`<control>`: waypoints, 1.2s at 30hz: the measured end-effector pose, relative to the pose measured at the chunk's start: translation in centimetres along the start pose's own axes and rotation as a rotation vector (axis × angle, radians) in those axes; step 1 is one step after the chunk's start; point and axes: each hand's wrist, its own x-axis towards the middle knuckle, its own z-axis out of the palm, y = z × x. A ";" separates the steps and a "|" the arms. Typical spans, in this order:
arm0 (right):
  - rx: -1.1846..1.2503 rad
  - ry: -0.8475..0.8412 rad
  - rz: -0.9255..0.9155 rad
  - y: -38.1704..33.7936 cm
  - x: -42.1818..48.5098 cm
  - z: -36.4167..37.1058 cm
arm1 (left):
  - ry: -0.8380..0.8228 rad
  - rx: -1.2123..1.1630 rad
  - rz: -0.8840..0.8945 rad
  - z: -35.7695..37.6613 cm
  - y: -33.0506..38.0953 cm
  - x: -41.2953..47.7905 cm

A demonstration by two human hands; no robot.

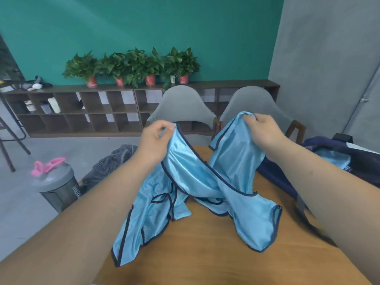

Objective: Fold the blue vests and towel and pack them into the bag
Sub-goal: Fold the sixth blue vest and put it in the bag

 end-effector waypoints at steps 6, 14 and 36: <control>-0.266 0.378 0.148 1.8 2.6 -4.4 | 0.189 -0.039 -0.030 -3.5 1.6 3.5; -0.569 -0.689 -0.190 6.1 -6.9 3.5 | 0.171 -0.024 -0.070 -1.7 0.5 2.7; -0.064 -0.125 -0.527 -7.1 -2.9 2.1 | -0.053 -0.267 0.137 3.2 11.1 1.7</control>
